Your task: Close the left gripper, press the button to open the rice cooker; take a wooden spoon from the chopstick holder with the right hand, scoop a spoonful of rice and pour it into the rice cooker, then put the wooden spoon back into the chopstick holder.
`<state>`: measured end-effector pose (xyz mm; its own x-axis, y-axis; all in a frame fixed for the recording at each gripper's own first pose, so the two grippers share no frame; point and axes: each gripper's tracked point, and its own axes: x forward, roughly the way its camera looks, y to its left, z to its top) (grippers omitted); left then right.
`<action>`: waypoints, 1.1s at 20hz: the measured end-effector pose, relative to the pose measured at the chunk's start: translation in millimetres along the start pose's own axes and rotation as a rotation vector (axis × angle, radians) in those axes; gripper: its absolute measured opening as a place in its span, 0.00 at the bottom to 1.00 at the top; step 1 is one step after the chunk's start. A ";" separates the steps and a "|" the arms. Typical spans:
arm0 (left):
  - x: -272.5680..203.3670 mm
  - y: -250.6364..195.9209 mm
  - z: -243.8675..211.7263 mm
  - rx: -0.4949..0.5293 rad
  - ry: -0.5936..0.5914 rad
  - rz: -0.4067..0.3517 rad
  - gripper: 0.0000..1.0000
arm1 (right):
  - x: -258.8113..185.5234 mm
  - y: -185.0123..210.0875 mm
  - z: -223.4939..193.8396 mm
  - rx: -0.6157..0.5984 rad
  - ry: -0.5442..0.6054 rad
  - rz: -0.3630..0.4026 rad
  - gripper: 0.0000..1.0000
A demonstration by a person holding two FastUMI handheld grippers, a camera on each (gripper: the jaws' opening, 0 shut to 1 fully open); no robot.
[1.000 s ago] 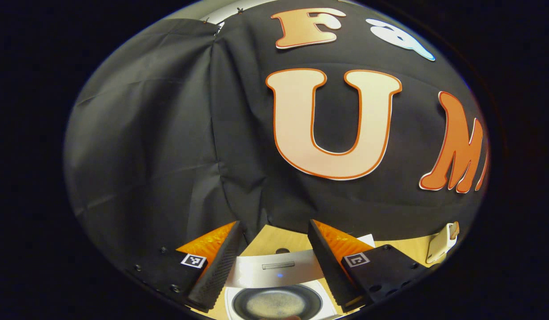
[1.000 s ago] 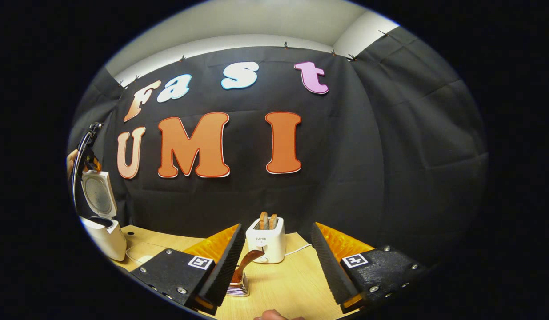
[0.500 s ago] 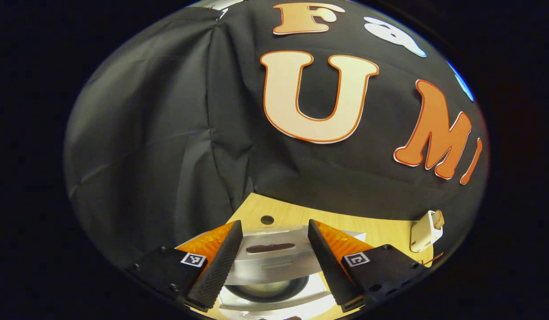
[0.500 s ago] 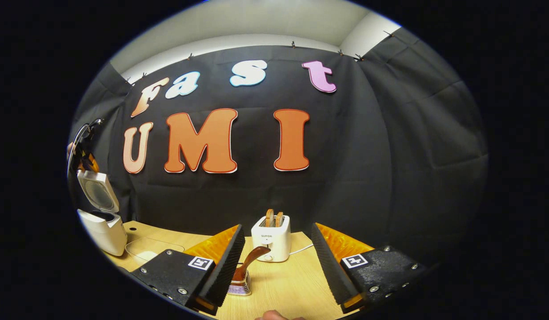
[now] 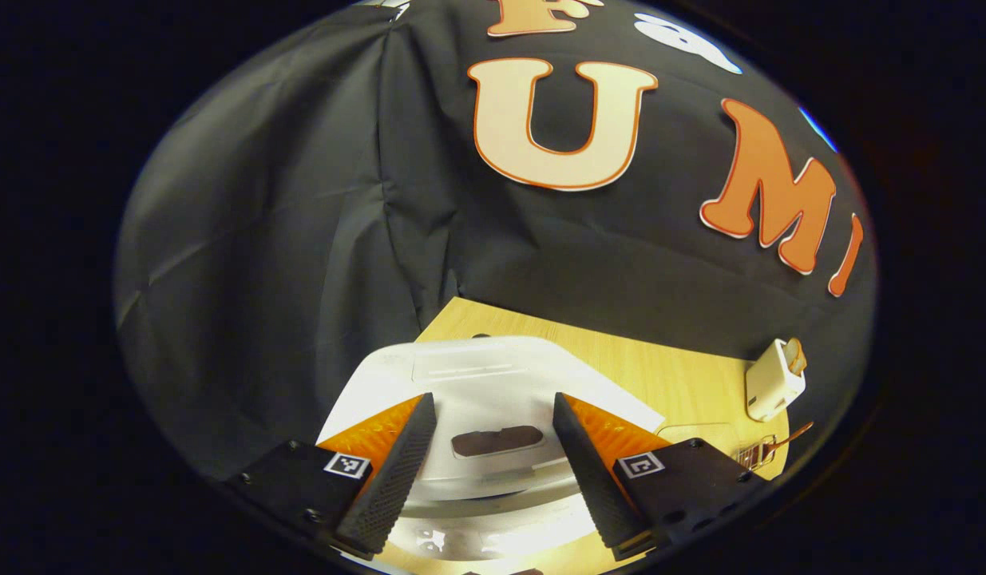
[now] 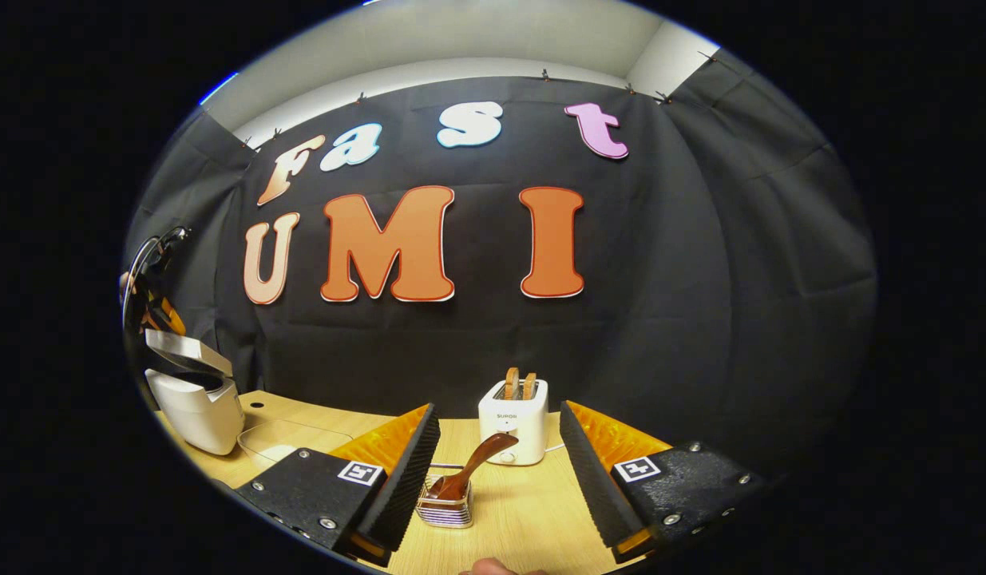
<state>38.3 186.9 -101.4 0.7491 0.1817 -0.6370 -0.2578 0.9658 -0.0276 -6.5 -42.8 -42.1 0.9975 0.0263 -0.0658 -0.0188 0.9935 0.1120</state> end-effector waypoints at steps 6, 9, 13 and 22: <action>27.4 2.7 -57.3 0.022 0.038 0.067 0.97 | 2.4 17.1 -13.9 -0.013 0.026 0.050 0.90; 27.3 4.6 -59.0 0.004 0.064 0.077 0.97 | -0.1 25.9 -14.6 -0.005 0.025 0.077 0.90; 27.8 5.7 -52.6 0.021 0.029 0.089 0.96 | -1.2 33.4 -21.4 -0.015 0.038 0.096 0.90; 30.2 3.8 -56.2 0.009 0.012 0.078 0.99 | -5.3 48.1 -25.4 0.001 0.039 0.127 0.90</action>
<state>25.6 185.7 -164.0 0.7194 0.2544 -0.6463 -0.3099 0.9503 0.0292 -14.4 7.6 -61.5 0.9837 0.1560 -0.0896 -0.1446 0.9819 0.1227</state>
